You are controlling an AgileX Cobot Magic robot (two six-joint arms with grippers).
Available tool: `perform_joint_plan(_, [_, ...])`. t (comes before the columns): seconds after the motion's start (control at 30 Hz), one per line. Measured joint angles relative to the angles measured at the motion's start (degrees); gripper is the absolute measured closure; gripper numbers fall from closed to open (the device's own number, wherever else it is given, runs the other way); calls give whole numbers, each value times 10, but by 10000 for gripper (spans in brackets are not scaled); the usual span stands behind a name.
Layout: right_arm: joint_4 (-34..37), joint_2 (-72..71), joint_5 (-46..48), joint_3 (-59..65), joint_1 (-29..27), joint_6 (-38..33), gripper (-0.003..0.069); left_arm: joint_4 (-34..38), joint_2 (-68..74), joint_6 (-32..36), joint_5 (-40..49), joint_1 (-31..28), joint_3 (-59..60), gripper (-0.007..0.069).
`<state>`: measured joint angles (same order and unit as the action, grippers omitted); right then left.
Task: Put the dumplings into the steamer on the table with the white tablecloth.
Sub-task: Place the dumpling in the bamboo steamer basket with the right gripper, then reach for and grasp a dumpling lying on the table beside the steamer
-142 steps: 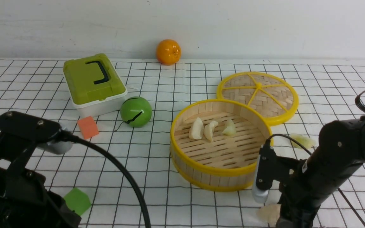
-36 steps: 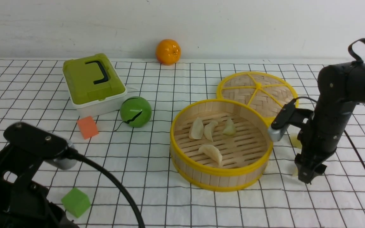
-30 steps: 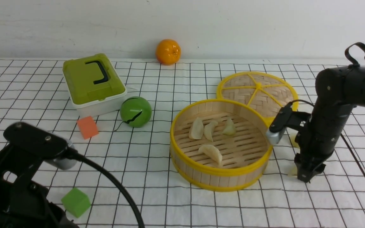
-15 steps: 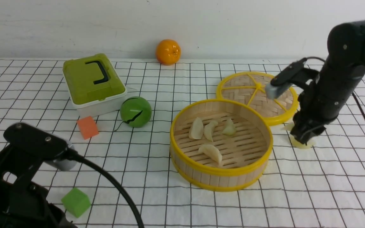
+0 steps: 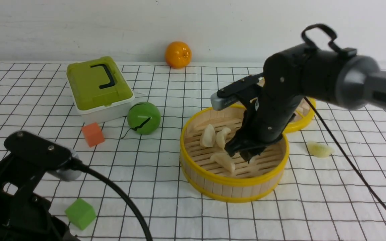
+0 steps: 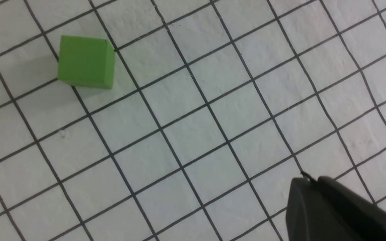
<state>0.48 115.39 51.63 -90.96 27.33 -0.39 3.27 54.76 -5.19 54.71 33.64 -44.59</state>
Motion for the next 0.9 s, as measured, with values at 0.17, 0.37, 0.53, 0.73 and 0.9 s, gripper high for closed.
perform_joint_plan(0.17, [-5, 20, -3, 0, 0, 27, 421, 0, 0, 0, 7, 0, 0, 604])
perform_joint_plan(0.37, [-11, -8, 9, 0, -12, 29, 201, 0, 0, 0, 9, 0, 0, 604])
perform_joint_plan(0.53, [-13, -72, 27, -1, -87, 4, 84, 0, 0, 0, 18, 0, 0, 604])
perform_joint_plan(0.73, [-5, -78, 44, -3, -176, -82, 85, 0, 0, 0, 18, 0, 0, 604])
perform_joint_plan(0.9, [36, -44, 30, -3, -236, -163, 116, -3, 0, 0, 18, 0, 0, 604])
